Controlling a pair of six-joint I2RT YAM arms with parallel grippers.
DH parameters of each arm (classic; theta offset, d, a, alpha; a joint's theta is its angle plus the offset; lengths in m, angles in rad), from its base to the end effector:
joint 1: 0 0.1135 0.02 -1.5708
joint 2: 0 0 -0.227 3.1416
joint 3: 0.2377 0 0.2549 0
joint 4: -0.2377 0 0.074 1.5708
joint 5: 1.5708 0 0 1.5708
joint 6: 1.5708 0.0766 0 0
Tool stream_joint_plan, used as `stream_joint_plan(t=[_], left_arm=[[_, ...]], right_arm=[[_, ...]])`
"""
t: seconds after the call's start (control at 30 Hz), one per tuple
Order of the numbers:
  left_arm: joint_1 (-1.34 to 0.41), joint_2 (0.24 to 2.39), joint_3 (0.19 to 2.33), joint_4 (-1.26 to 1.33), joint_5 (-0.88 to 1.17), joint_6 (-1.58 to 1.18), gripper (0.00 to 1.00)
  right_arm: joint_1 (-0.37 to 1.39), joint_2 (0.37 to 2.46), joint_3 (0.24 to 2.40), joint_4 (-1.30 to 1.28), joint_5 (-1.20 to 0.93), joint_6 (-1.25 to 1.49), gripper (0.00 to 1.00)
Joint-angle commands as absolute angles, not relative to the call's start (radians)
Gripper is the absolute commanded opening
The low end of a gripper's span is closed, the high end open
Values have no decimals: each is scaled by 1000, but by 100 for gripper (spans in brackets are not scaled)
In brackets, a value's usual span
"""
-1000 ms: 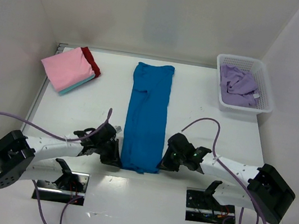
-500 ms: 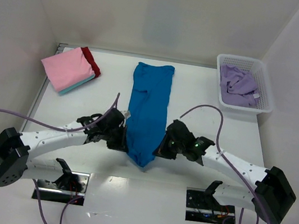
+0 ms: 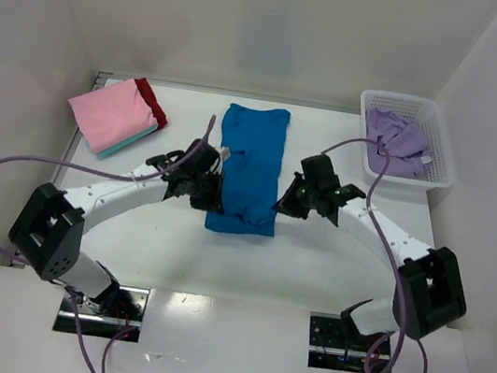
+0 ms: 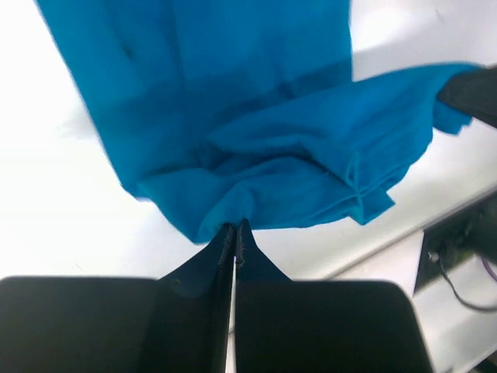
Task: Fold and stack the t-shirts
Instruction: Fold the folded rectangular tshirt in 1/3 of the way
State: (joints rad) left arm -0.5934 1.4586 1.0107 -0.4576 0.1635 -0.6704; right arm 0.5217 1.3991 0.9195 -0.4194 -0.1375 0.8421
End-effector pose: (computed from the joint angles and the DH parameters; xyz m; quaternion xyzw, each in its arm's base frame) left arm 0.2718 -0.1983 0.1682 -0.0096 0.9424 -0.2545 0.2170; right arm 0.2739 0.1696 0.1588 0.1279 0.9334 0.2576 0.2144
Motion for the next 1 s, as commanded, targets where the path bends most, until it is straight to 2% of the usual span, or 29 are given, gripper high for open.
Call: stream_joint_plan(t=[0.0, 0.33, 0.97], left_arm=[[-532, 1529, 1097, -466, 187, -580, 0], [-394, 1701, 1249, -457, 271, -485, 0], [-316, 1928, 1489, -500, 293, -423, 0]], right_arm=[[493, 1463, 1034, -420, -179, 746, 0], [428, 1677, 1201, -411, -209, 693, 0], [351, 1927, 1442, -390, -256, 635, 0]])
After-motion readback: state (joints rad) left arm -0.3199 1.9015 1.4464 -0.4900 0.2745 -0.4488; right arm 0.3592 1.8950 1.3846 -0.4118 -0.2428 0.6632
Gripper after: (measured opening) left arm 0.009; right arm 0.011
